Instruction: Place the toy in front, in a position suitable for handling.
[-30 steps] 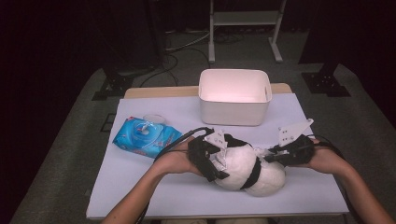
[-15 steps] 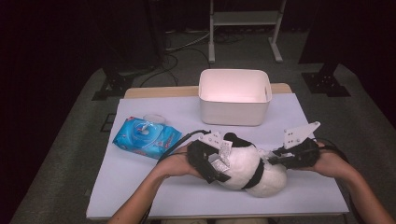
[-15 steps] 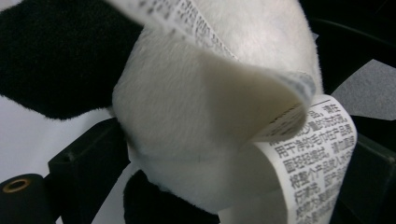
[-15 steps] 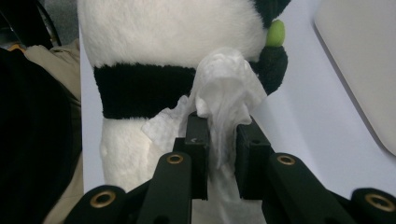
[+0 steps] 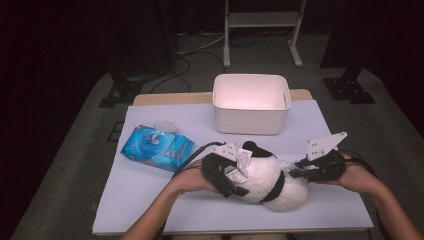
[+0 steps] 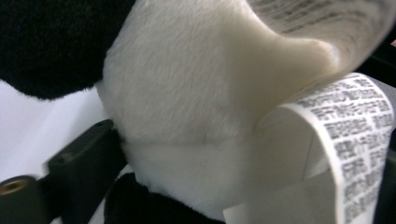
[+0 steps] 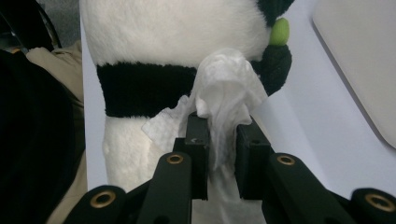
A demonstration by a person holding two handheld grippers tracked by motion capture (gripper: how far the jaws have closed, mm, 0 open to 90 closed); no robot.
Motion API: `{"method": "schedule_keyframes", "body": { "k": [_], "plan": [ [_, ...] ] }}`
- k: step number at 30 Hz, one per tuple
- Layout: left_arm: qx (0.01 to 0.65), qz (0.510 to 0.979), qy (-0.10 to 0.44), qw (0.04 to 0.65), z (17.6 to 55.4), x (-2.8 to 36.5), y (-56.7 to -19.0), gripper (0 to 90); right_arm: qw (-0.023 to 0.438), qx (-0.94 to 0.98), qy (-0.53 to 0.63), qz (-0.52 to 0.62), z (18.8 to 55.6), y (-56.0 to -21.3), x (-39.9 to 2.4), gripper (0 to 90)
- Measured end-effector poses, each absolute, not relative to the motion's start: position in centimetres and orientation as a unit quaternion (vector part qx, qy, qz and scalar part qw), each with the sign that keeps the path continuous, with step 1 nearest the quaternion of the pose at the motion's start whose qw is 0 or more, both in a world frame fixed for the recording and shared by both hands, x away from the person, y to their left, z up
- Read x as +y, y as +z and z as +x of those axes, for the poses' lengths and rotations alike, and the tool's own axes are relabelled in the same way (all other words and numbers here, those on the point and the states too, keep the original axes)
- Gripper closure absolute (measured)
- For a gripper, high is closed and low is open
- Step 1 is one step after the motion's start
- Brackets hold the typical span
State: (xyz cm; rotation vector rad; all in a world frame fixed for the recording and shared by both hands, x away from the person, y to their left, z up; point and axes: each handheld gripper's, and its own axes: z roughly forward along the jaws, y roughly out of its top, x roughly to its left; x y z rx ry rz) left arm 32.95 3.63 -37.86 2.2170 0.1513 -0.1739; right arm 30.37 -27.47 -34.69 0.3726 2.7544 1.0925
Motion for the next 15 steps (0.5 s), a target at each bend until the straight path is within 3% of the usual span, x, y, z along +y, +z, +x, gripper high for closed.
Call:
{"method": "schedule_keyframes", "body": {
  "k": [4,15],
  "plan": [
    [0.071,0.886,-0.074,0.452,33.5,4.1,-37.5,19.2,0.074,0.914,0.377,0.13,30.5,-34.8,-27.4,76.9],
    [0.062,0.897,-0.073,0.432,34.1,4.3,-35.0,22.4,0.059,0.895,0.424,0.121,30.8,-34.9,-26.9,77.0]
  ]
}}
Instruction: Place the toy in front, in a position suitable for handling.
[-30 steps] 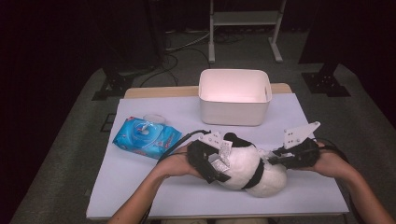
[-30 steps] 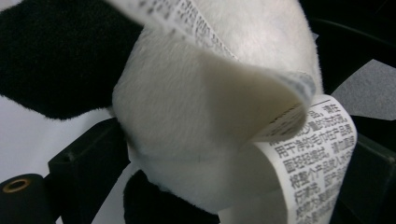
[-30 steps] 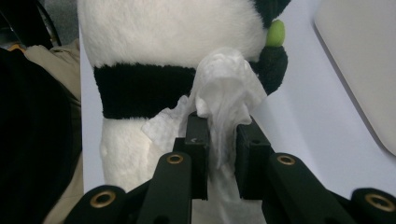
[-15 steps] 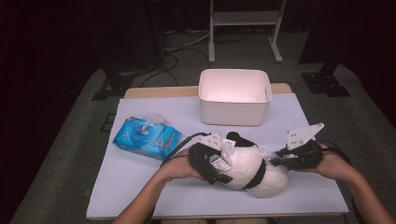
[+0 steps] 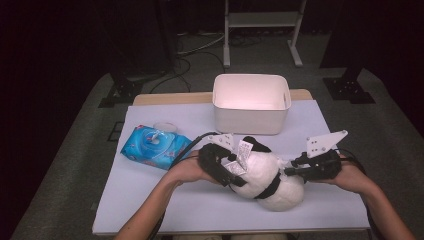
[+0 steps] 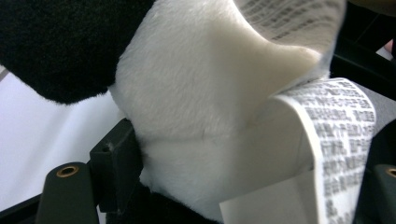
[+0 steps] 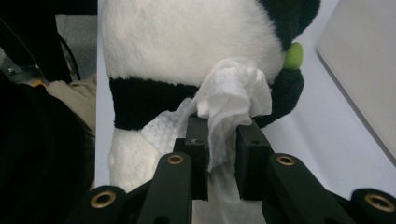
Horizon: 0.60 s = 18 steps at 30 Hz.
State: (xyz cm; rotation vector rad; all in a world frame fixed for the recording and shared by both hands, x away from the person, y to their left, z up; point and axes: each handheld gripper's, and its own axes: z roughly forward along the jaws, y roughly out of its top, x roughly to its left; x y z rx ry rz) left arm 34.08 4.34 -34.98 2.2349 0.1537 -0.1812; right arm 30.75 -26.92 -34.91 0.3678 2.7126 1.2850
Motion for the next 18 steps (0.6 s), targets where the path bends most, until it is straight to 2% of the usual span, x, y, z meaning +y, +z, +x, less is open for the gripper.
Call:
{"method": "schedule_keyframes", "body": {
  "k": [12,18],
  "plan": [
    [0.056,0.906,-0.038,0.418,34.3,6.2,-30.9,22.4,0.043,0.878,0.463,0.114,31.5,-35.6,-24.4,77.0],
    [0.05,0.909,-0.034,0.412,33.9,6.1,-30.9,22.1,0.033,0.882,0.458,0.107,31.6,-35.9,-24.3,77.0]
  ]
}}
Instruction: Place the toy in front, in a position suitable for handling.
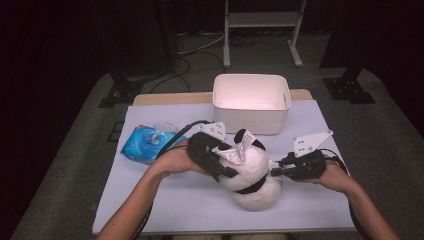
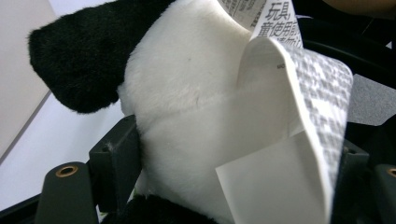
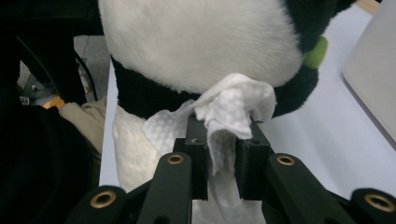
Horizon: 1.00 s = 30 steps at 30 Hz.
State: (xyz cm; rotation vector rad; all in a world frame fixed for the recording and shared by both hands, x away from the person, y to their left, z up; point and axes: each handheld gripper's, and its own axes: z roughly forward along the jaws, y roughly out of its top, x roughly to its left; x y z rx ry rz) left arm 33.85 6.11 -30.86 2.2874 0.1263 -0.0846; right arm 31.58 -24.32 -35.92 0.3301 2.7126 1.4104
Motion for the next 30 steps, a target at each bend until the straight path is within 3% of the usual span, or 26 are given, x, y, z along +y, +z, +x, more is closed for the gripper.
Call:
{"method": "schedule_keyframes", "body": {
  "k": [17,30],
  "plan": [
    [0.016,0.915,-0.018,0.403,32.6,3.5,-30.2,20.7,0.068,0.9,0.419,0.101,31.4,-32.0,-26.2,77.0],
    [0.002,0.917,-0.013,0.398,32.3,2.6,-29.7,20.7,0.092,0.904,0.412,0.065,31.3,-27.9,-24.7,77.0]
  ]
}}
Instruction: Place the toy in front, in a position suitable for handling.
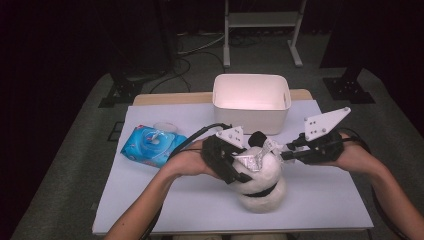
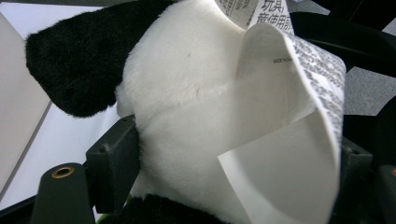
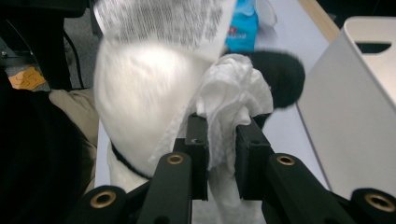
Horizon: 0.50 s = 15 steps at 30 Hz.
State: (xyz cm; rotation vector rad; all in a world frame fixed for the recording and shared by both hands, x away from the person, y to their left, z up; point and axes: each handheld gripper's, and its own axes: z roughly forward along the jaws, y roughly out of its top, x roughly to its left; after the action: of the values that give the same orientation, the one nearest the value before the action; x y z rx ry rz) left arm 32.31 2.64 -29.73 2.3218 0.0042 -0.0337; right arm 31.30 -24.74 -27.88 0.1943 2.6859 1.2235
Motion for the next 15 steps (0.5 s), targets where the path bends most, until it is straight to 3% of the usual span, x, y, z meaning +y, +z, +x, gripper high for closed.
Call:
{"method": "schedule_keyframes", "body": {
  "k": [8,15],
  "plan": [
    [-0.008,0.921,-0.009,0.39,32.2,1.7,-29.5,20.3,0.092,0.91,0.404,0.034,31.2,-26.2,-22.3,77.0],
    [0.001,0.915,-0.013,0.403,32.5,2.4,-30.0,15.0,0.086,0.923,0.372,0.04,31.1,-27.1,-21.9,77.9]
  ]
}}
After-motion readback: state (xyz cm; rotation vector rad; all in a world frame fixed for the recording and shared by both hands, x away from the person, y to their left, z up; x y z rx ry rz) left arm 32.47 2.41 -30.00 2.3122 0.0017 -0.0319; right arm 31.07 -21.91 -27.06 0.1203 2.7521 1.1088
